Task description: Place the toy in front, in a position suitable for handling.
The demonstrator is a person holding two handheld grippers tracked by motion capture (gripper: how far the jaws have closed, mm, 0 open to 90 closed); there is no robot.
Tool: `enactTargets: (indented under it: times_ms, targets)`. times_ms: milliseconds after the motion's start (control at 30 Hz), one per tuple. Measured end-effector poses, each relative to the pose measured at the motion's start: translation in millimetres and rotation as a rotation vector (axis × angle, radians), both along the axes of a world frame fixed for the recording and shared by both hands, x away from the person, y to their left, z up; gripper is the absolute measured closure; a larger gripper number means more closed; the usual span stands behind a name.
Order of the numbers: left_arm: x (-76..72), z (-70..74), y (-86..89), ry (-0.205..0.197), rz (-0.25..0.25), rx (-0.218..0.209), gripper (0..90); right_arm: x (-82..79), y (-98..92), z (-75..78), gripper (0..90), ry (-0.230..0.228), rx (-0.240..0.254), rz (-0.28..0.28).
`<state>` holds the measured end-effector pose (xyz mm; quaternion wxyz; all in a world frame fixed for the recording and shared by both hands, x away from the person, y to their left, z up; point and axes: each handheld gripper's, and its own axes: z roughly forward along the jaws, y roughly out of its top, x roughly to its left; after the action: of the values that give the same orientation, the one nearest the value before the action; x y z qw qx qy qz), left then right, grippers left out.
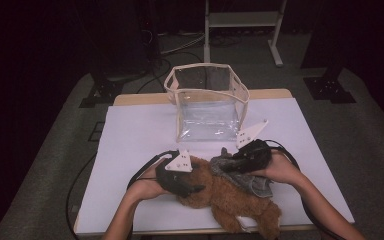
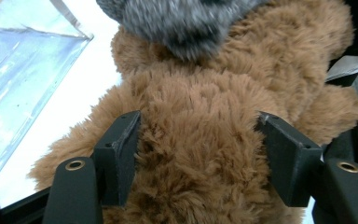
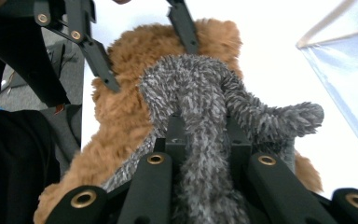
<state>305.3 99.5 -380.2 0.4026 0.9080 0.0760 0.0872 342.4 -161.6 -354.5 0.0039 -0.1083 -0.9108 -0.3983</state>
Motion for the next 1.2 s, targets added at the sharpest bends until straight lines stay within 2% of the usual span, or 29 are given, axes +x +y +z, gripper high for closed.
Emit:
enactTargets:
  times_ms: [100,200,300,367,467,633,833,900,1067,1200]
  targets:
    - [1.0,-0.2,0.7,0.003,0.012,0.003,34.9,0.7,2.3,-2.2,76.3,0.005,-0.008,0.004]
    - [1.5,-0.9,0.8,0.007,0.018,-0.004,35.2,0.5,-11.7,-3.4,76.4,0.019,-0.010,-0.027]
    - [2.7,-1.2,0.8,0.012,0.024,-0.012,35.2,-5.9,-29.3,0.1,76.3,0.018,0.012,-0.051]
    - [4.4,-0.7,1.0,0.013,0.032,-0.007,35.2,-11.9,-36.0,5.2,76.1,0.016,0.029,-0.045]
    - [5.6,0.1,0.8,0.012,0.040,0.001,35.2,-17.5,-40.3,8.9,76.1,0.006,0.017,-0.039]
    - [6.3,1.6,1.0,0.013,0.038,0.012,35.0,-15.9,-40.0,2.2,76.2,0.019,0.022,-0.039]
    - [5.4,5.7,3.9,0.028,0.014,-0.032,31.5,-12.1,-41.6,-6.2,76.2,0.037,0.031,-0.055]
    - [3.6,6.4,3.9,0.028,0.000,-0.033,30.4,-10.1,-42.0,-6.9,76.2,0.045,0.033,-0.061]
    - [4.0,4.1,2.6,0.025,0.006,-0.014,31.3,-9.4,-33.6,-1.4,76.3,0.017,0.030,-0.046]
    - [5.8,2.9,1.3,0.008,0.039,0.009,32.3,-14.6,-22.7,6.5,76.2,0.002,0.038,-0.014]
